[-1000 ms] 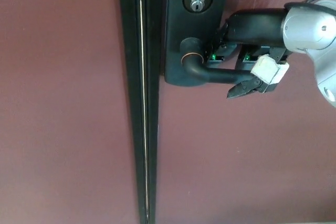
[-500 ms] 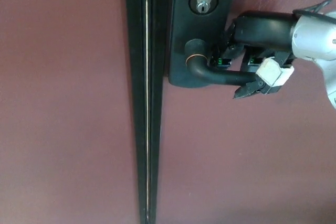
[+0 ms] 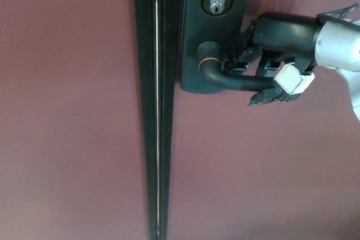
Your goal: The robot walks towards the door handle and put its right hand on it and twist the handle
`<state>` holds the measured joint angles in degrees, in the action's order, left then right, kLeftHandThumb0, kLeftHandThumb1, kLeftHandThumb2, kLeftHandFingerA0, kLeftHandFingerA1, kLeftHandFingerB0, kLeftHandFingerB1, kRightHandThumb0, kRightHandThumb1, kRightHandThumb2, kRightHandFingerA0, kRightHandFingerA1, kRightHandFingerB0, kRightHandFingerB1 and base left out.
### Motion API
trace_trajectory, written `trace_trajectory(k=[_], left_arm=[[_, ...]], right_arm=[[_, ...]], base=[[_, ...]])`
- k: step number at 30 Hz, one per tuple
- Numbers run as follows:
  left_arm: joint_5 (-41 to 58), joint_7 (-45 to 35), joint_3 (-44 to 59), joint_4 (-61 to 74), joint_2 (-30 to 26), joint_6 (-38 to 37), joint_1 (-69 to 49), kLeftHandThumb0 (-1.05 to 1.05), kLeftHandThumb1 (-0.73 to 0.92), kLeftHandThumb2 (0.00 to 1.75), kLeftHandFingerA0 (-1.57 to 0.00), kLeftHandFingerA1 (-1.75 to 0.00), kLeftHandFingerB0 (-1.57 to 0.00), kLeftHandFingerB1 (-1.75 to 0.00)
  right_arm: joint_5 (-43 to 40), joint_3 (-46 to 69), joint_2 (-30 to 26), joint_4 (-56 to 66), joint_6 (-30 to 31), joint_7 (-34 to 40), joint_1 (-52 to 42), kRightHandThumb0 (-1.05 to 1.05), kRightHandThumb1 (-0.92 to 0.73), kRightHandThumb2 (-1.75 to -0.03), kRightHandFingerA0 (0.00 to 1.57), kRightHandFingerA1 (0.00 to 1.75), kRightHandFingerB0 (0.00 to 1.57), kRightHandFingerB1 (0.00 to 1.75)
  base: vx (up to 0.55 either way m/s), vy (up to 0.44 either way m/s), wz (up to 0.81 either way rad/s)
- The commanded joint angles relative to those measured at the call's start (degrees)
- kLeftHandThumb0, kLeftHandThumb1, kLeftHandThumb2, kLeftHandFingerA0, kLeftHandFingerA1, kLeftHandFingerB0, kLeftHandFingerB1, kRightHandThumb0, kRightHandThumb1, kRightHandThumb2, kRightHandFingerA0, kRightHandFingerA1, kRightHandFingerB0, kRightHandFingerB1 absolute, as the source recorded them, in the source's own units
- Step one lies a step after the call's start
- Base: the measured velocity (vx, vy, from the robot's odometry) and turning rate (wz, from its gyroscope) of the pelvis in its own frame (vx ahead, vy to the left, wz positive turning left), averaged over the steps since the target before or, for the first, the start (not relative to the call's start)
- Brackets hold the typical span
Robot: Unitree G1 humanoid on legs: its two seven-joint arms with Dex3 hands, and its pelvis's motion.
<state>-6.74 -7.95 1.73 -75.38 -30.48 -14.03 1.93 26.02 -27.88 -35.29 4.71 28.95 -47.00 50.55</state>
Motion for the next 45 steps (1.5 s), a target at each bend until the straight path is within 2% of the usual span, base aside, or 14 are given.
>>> trace_trajectory(k=[1, 2, 3, 4, 5, 6, 7, 20, 21, 22, 24, 25, 37, 45], left_arm=[[-1.26, 0.15, -0.57, -0.27, 0.04, -0.18, -0.57, -0.31, 0.57, 0.57, -0.74, -0.56, -0.70, -0.68], [-1.32, 0.19, -0.67, -0.24, 0.02, -0.21, -0.58, -0.31, 0.57, 0.57, -0.74, -0.56, -0.70, -0.68], [-1.10, 0.09, -0.54, -0.27, 0.03, -0.24, -0.59, -0.31, 0.57, 0.57, -0.74, -0.56, -0.70, -0.68], [-0.92, -0.03, -0.42, -0.26, 0.06, -0.45, -0.68, -0.31, 0.57, 0.57, -0.74, -0.56, -0.70, -0.68], [-0.80, -0.16, -0.35, -0.22, 0.08, -0.47, -0.71, -0.32, 0.57, 0.57, -0.74, -0.56, -0.70, -0.68], [-0.63, -0.34, -0.22, -0.15, 0.11, -0.50, -0.75, -0.32, 0.57, 0.57, -0.74, -0.56, -0.70, -0.68], [-0.52, -0.48, -0.13, -0.25, 0.16, -0.31, -0.66, -0.32, 0.57, 0.57, -0.74, -0.56, -0.70, -0.68], [-0.77, -0.66, -0.46, -0.38, -0.11, -0.02, -0.37, -0.32, 0.57, 0.57, -0.73, -0.56, -0.71, -0.69], [-0.82, -0.60, -0.50, -0.38, -0.10, -0.05, -0.36, -0.31, 0.57, 0.57, -0.73, -0.56, -0.71, -0.68], [-0.97, -0.41, -0.62, -0.40, -0.14, -0.30, -0.72, -0.31, 0.57, 0.57, -0.73, -0.56, -0.71, -0.68], [-1.15, -0.28, -0.78, -0.39, -0.19, -0.46, -0.87, -0.32, 0.57, 0.57, -0.74, -0.55, -0.70, -0.67], [-1.34, -0.21, -0.96, -0.40, -0.27, -0.51, -0.86, -0.32, 0.57, 0.57, -0.73, -0.54, -0.69, -0.67], [-1.15, -0.55, -0.94, -0.31, -0.23, -0.42, -1.22, -0.34, 0.57, 0.57, -0.73, -0.54, -0.69, -0.67], [-1.03, -1.09, -0.88, -0.19, -0.45, -0.46, -0.84, -0.33, 0.57, 0.57, -0.71, -0.52, -0.69, -0.67]], right_arm=[[0.48, -0.40, -0.22, -1.92, 0.98, -2.22, -2.39, -0.16, -0.54, -0.56, 0.92, 0.58, 0.73, 0.50], [0.44, -0.36, -0.24, -1.95, 1.06, -2.39, -2.32, -0.16, -0.54, -0.56, 0.92, 0.58, 0.73, 0.50], [0.40, -0.65, -0.71, -1.59, 1.88, -3.97, -1.67, -0.20, -0.54, -0.56, 0.81, 0.54, 0.59, 0.44], [0.28, -1.14, -1.30, -1.38, 3.17, -6.34, -0.58, -0.35, -0.48, -0.66, 0.52, 0.50, 0.38, 0.42], [0.21, -1.48, -1.70, -1.46, 3.86, -7.93, 0.29, -0.40, -0.53, -0.57, 0.33, 0.37, 0.29, 0.31], [0.10, -2.00, -2.31, -1.57, 4.92, -10.31, 1.61, -0.40, -0.53, -0.57, 0.33, 0.37, 0.29, 0.31], [-0.19, -2.29, -2.82, -1.94, 5.21, -12.08, 2.83, -0.25, -0.34, -0.90, 0.13, 0.52, 0.11, 0.50], [-4.56, 2.81, -6.88, -2.56, 7.58, -19.74, 11.93, -0.33, -0.22, -0.85, 0.07, 0.50, 0.06, 0.48], [-4.71, 3.09, -7.04, -2.46, 7.83, -19.98, 12.20, -0.68, -0.51, -0.56, 0.20, 0.31, 0.22, 0.29], [-5.03, 3.50, -7.19, -2.23, 7.92, -20.26, 12.36, -0.69, -0.51, -0.56, 0.19, 0.31, 0.21, 0.28], [-5.62, 4.32, -7.43, -1.98, 8.31, -20.67, 12.74, -0.69, -0.51, -0.56, 0.17, 0.31, 0.21, 0.28], [-6.18, 5.31, -7.95, -1.76, 8.51, -21.12, 13.59, -0.35, -0.21, -0.85, 0.01, 0.49, 0.00, 0.45], [-8.97, 12.51, -10.96, 1.88, 10.83, -21.21, 16.72, -0.36, -0.18, -0.84, 0.01, 0.48, 0.00, 0.46], [-15.13, 25.06, -18.37, 9.82, 13.35, -22.99, 12.78, -0.35, -0.19, -0.84, 0.01, 0.48, 0.00, 0.45]], base=[[0.00, 0.000, 0.00], [0.00, 0.000, 0.00], [0.00, 0.000, 0.00], [0.00, 0.000, 0.00], [0.00, 0.000, 0.00], [0.00, 0.000, 0.00], [0.00, 0.000, 0.00], [0.00, 0.000, 0.00], [0.00, 0.000, 0.00], [0.00, 0.000, 0.00], [0.00, 0.000, 0.00], [0.00, 0.000, 0.00], [0.00, 0.000, 0.00], [0.00, 0.000, 0.00]])
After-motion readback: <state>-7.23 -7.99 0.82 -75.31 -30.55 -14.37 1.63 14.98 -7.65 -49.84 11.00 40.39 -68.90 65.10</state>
